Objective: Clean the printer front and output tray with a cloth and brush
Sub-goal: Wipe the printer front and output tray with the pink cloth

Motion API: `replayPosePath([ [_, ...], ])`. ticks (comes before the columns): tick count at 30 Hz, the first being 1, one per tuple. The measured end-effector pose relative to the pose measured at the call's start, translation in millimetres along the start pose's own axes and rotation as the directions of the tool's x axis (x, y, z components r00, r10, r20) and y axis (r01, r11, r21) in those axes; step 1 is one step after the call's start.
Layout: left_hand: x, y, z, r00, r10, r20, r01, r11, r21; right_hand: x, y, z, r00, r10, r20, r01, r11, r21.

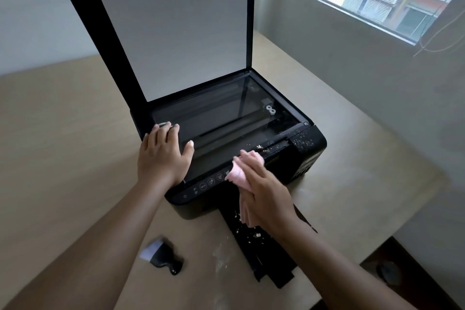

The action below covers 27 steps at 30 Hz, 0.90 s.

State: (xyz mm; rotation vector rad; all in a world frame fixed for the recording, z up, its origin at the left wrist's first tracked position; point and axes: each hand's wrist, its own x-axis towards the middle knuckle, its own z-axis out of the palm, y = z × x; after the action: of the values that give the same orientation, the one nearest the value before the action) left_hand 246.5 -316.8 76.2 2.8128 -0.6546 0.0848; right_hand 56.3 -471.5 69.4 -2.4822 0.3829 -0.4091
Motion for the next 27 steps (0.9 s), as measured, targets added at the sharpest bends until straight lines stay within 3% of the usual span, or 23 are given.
replayPosePath([
  [2, -0.9, -0.1, -0.5, 1.000, 0.002, 0.003, -0.002, 1.000, -0.005, -0.4, 3.1, -7.2, 0.999, -0.045, 0.030, 0.044, 0.998, 0.039],
  [5, -1.7, 0.2, -1.3, 1.000, 0.003, -0.004, -0.003, 1.000, -0.006, 10.7, 25.7, -28.6, 0.977, 0.089, -0.192, -0.072, 0.993, 0.098],
  [7, -0.5, 0.0, -1.3, 1.000, 0.001, -0.008, -0.001, 1.000, -0.006, 22.8, 31.6, -35.3, 0.953, 0.159, -0.257, -0.133, 0.984, 0.116],
  [11, -1.1, -0.1, -1.5, 1.000, 0.005, -0.010, -0.005, 1.000, -0.002, 30.8, 14.8, -14.8, 0.992, 0.091, -0.092, -0.097, 0.994, -0.057],
  [16, -3.8, 2.1, -3.5, 1.000, -0.003, -0.006, 0.003, 1.000, -0.009, 16.6, 32.7, -31.8, 1.000, 0.012, 0.016, -0.009, 0.989, -0.146],
  [21, -1.8, 2.0, -4.0, 1.000, -0.005, 0.000, 0.005, 1.000, -0.006, 21.1, 30.3, -19.4, 0.968, 0.184, -0.172, -0.192, 0.981, -0.034],
  [24, -2.3, 1.4, -3.6, 1.000, -0.003, -0.009, 0.003, 1.000, -0.008, 4.6, 14.5, 2.9, 0.982, 0.127, -0.143, -0.121, 0.992, 0.048],
  [27, -2.0, 0.7, -3.1, 1.000, -0.001, -0.014, 0.001, 1.000, -0.013, 2.7, 29.3, -9.3, 0.993, 0.011, -0.119, -0.011, 1.000, 0.005],
])
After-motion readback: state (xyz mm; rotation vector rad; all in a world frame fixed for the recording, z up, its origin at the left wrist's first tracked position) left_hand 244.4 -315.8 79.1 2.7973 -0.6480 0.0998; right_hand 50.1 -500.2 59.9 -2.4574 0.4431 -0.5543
